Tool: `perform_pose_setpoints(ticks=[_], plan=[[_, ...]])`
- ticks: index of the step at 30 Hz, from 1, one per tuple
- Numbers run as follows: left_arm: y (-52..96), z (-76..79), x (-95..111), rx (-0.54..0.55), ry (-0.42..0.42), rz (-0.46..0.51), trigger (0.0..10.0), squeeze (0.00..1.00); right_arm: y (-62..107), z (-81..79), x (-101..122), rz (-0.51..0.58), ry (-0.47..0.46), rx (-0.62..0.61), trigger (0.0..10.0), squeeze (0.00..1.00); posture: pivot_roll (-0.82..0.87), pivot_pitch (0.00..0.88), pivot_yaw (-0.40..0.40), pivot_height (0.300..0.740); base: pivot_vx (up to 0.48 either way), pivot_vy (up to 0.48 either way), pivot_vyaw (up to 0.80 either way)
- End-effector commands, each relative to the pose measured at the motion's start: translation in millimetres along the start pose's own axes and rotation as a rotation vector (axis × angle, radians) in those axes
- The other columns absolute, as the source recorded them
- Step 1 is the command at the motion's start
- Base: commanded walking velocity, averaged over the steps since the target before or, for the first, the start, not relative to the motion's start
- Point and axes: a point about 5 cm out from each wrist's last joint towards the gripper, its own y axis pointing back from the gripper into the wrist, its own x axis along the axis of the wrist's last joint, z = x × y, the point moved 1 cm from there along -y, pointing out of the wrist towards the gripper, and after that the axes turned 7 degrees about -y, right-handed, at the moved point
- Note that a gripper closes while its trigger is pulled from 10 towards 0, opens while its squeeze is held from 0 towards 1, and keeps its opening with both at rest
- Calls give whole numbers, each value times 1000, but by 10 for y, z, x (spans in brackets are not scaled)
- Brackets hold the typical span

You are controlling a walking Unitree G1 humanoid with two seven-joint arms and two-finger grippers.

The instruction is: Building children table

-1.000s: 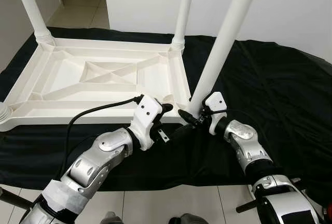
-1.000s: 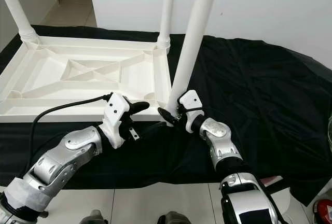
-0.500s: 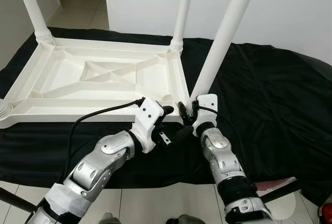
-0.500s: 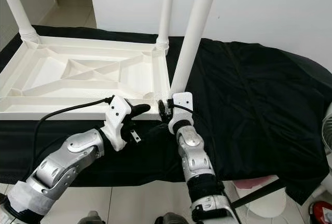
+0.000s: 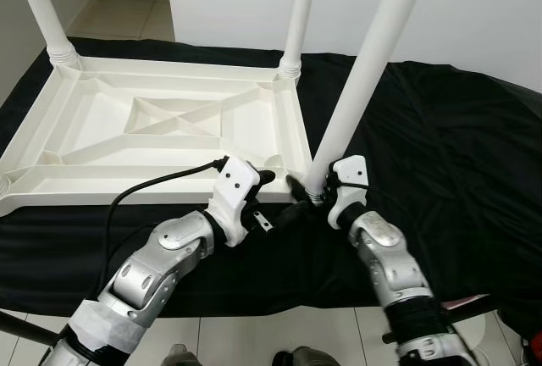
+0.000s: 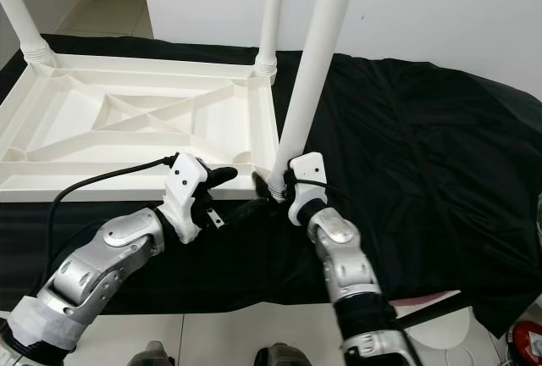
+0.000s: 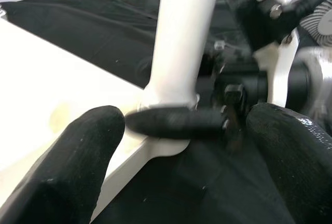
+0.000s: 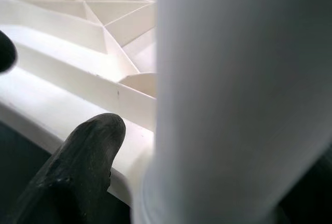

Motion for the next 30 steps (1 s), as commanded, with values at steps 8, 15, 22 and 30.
perform_pose_setpoints(ticks=[8,15,22,30], plan=[[-12,86,2,-89,-9,-6,10000,0,-105,94,63,-45,76,259,5529,0,72,35,-63,740,0,0,0],[-14,101,3,-95,-8,-11,10000,0,-113,65,27,-78,67,333,0,0,86,37,-77,740,0,0,0],[22,58,-10,-78,0,-22,10000,0,-48,59,-86,-108,45,383,0,0,86,49,-78,740,0,0,0],[5,-53,27,-53,-12,-22,10000,0,-75,137,-65,-91,-20,258,10000,0,84,88,-83,740,0,0,0]])
